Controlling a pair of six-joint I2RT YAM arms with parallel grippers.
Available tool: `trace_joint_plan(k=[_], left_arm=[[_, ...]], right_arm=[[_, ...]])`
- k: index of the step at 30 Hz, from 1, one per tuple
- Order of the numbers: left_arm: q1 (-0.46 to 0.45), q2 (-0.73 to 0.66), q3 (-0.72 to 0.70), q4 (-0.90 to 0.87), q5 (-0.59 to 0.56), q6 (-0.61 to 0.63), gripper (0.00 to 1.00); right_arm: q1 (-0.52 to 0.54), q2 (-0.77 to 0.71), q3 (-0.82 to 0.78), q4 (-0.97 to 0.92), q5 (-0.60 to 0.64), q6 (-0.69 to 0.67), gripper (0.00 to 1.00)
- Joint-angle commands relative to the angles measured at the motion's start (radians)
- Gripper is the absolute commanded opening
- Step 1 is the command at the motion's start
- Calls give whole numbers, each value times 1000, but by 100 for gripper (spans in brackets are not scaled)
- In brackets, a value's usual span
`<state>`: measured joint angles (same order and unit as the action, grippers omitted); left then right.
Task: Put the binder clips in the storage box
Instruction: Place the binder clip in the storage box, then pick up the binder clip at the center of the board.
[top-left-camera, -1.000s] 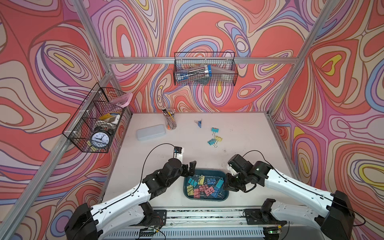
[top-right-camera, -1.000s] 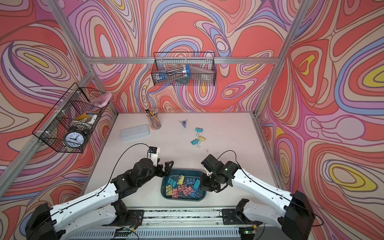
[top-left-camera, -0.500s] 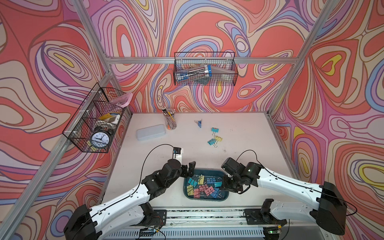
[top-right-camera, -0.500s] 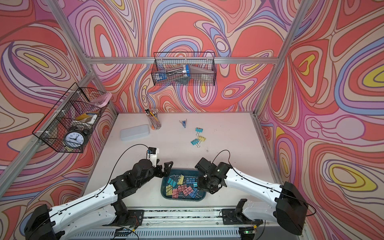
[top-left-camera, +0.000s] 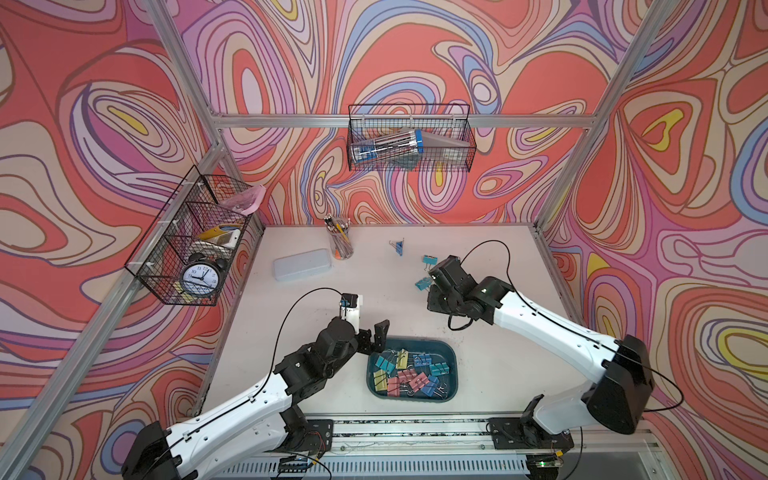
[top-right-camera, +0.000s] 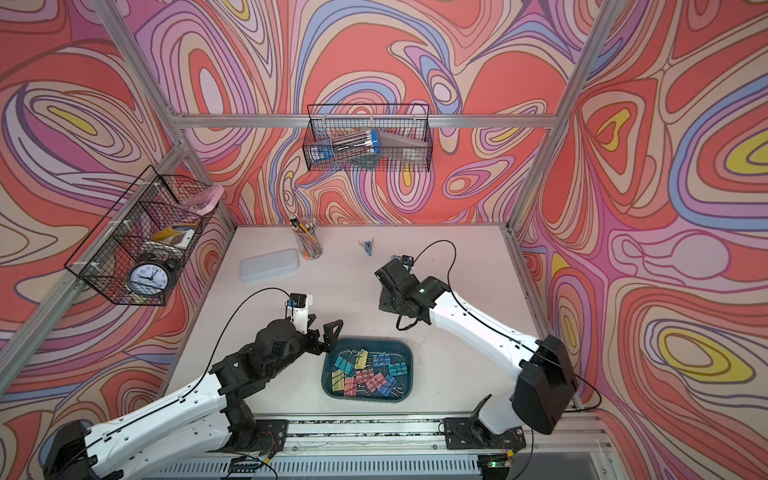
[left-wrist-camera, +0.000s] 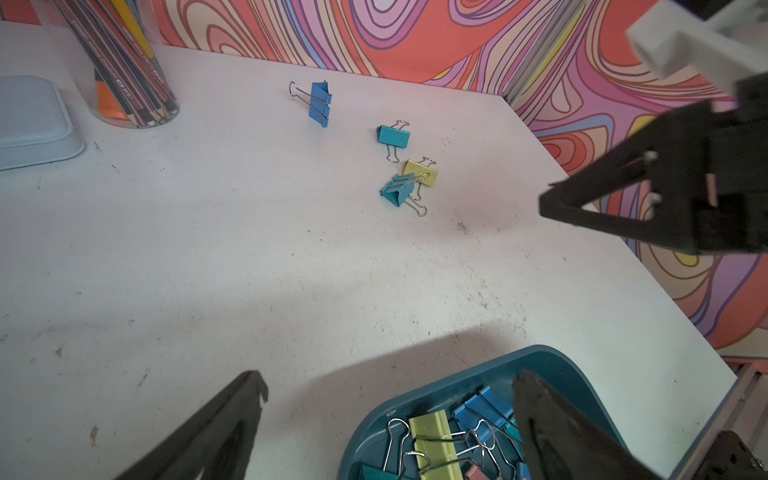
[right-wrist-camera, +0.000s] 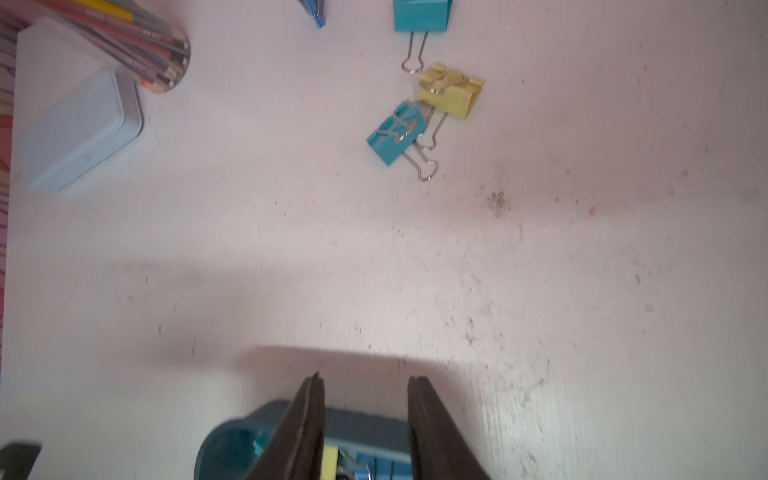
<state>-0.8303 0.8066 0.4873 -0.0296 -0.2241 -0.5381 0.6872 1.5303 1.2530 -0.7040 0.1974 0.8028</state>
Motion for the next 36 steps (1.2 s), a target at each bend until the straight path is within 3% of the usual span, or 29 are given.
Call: trace_joint_plan(k=[1,7,13,21,24,29,36], left_arm=[[7,-47,11,-72,-17,22,99],[7,-131,19,-165,-13,54,99],[7,-138,62,-228,7,82,99],[7,-144,66,-228,18,98,99],[7,-142,65,-228,25,98,99],[7,-150,59,-212,49,107,99],[7,-164,50,-196,53,105,99]], right_arm=[[-76,115,33,202,-64,41,36],[-133,327,75,328,-63,148,57],[-147,462,142,348,-52,161,51],[-164,478,108,385,-11,144,47],[-173,475,102,404,-17,131,39],[-182,496,116,404,-26,122,16],[-181,459,109,400,-51,73,0]])
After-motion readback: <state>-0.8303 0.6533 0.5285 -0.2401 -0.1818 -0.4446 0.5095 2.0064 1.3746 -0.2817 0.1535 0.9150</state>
